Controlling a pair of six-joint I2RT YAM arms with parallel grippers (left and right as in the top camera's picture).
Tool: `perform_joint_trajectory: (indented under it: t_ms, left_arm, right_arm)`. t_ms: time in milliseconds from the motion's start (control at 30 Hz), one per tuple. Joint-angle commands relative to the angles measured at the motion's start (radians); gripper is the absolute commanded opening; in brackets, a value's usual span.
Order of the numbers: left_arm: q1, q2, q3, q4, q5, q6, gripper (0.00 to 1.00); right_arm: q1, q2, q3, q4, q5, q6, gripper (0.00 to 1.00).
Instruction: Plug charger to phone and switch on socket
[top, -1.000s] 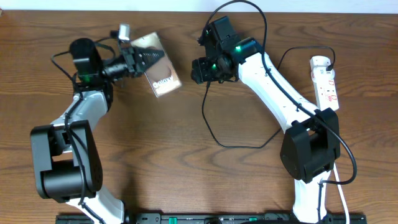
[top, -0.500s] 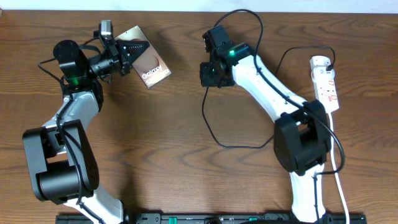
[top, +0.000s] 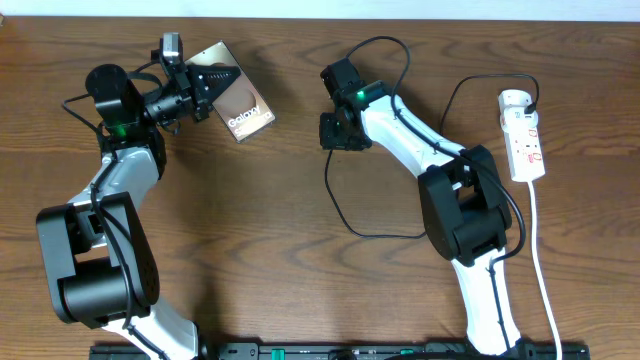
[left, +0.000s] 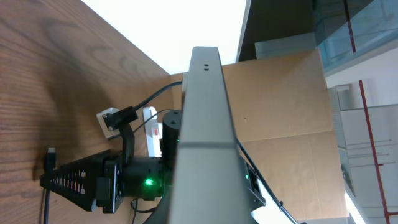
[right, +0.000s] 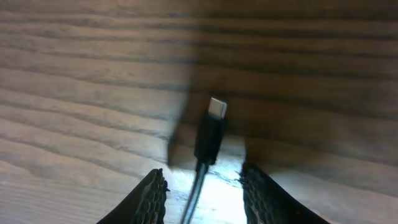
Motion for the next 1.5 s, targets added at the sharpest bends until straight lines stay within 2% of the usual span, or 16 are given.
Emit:
perform_joint_trajectory:
  t_ms: [0,167,300,400,433,467,633,733,933,1100,1300,1467]
  left_arm:
    - [0.001,-0.009,0.031,0.013,0.018,-0.001,0.07]
    - [0.001,-0.009,0.031,0.013,0.018,-0.001,0.07]
    - [0.001,-0.009,0.031,0.013,0.024,-0.001,0.07]
    - [0.001,-0.009,0.031,0.013,0.025,-0.001,0.07]
    - [0.001,-0.009,0.031,0.013,0.025,-0.001,0.07]
    - [0.001,-0.009,0.031,0.013,0.025,-0.001,0.07]
    - [0.001,-0.009,0.031,0.013,0.025,-0.001,0.07]
    - [0.001,-0.009,0.031,0.013,0.025,-0.001,0.07]
    - [0.001,-0.009,0.031,0.013,0.025,-0.001,0.07]
    - [0.001,-0.009,0.031,0.013,0.036,-0.001,0.07]
    - [0.001,-0.009,0.031,0.013,0.055,-0.001,0.07]
    - [0.001,-0.009,0.031,0.013,0.058,-0.002,0.07]
  right_arm:
    - [0.02,0.042,-0.003,0.01,0.002,0.031,0.4]
    - [0.034,0.05,-0.003,0.014,0.021,0.03,0.4]
    - [0.051,0.055,-0.004,0.005,0.071,0.036,0.35]
    - [0.055,0.055,-0.004,0.004,0.117,0.045,0.25]
    - [0.055,0.055,-0.004,0.006,0.122,0.045,0.18]
    - [0.055,0.055,-0.004,0.013,0.125,0.043,0.01]
    - [0.05,0.049,0.01,0.047,0.055,-0.154,0.01]
    - [0.046,0.029,0.04,0.026,-0.109,-0.381,0.01]
    - [0.022,-0.068,0.051,-0.037,-0.356,-0.618,0.01]
    - [-0.024,-0.146,0.051,-0.097,-0.58,-0.723,0.01]
    - [-0.102,-0.175,0.051,-0.137,-0.901,-0.723,0.01]
    - [-0.138,-0.175,0.049,-0.202,-1.044,-0.779,0.01]
